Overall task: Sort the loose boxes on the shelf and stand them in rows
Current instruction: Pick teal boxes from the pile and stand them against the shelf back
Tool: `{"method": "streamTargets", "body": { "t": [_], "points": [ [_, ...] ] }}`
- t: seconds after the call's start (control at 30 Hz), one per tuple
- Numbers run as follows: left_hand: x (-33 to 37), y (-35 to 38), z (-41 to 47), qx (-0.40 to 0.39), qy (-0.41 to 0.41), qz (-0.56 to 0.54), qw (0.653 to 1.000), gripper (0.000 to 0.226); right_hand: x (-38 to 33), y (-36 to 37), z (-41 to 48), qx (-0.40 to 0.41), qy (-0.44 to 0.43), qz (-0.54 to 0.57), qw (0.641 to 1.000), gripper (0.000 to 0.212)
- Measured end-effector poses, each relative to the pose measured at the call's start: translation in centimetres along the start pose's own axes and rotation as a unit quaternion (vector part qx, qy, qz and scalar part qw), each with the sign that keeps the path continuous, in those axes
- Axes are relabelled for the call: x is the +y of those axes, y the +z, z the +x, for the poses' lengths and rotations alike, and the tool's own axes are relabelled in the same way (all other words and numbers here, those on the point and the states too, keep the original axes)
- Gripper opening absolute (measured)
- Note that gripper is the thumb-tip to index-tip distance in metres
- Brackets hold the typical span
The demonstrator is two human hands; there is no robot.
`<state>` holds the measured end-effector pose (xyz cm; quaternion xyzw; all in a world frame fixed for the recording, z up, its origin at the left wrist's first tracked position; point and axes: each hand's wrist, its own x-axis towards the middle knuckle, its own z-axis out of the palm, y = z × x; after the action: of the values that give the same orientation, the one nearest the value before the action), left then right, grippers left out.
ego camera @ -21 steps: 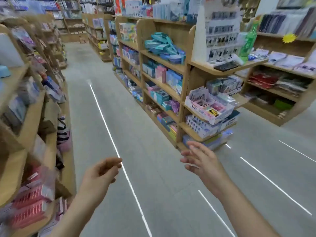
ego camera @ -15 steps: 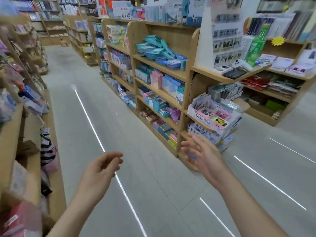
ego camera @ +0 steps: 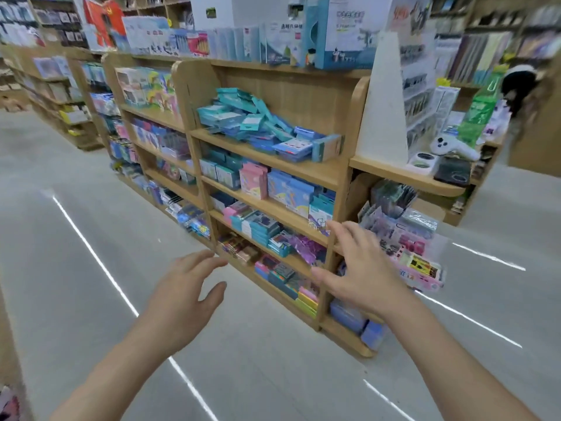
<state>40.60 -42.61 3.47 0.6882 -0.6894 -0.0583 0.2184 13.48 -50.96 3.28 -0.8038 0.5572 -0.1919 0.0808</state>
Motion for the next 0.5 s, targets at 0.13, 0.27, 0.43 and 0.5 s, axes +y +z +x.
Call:
{"method": "streamTargets", "body": {
  "t": [0.13, 0.27, 0.43, 0.5],
  "points": [
    [-4.5, 1.0, 9.3, -0.029, 0.034, -0.006, 0.999, 0.037, 0.6, 3.0, 9.0, -0.025, 0.03, -0.011, 0.999, 0.084],
    [-8.4, 1.1, 19.4, -0.033, 0.038, -0.038, 0.998, 0.03, -0.2, 5.9, 18.6, -0.03, 0.108, 0.196, 0.974, 0.066],
    [-12.6, 1.0, 32.5, 0.015, 0.06, -0.063, 0.996, 0.023, -1.3, 8.8, 29.4, 0.069, 0.202, 0.396, 0.893, 0.035],
    [-14.1, 1.4, 37.5, 0.012, 0.102, -0.061, 0.993, 0.027, -1.8, 9.6, 33.0, 0.11, 0.218, 0.419, 0.874, 0.022]
  ]
}}
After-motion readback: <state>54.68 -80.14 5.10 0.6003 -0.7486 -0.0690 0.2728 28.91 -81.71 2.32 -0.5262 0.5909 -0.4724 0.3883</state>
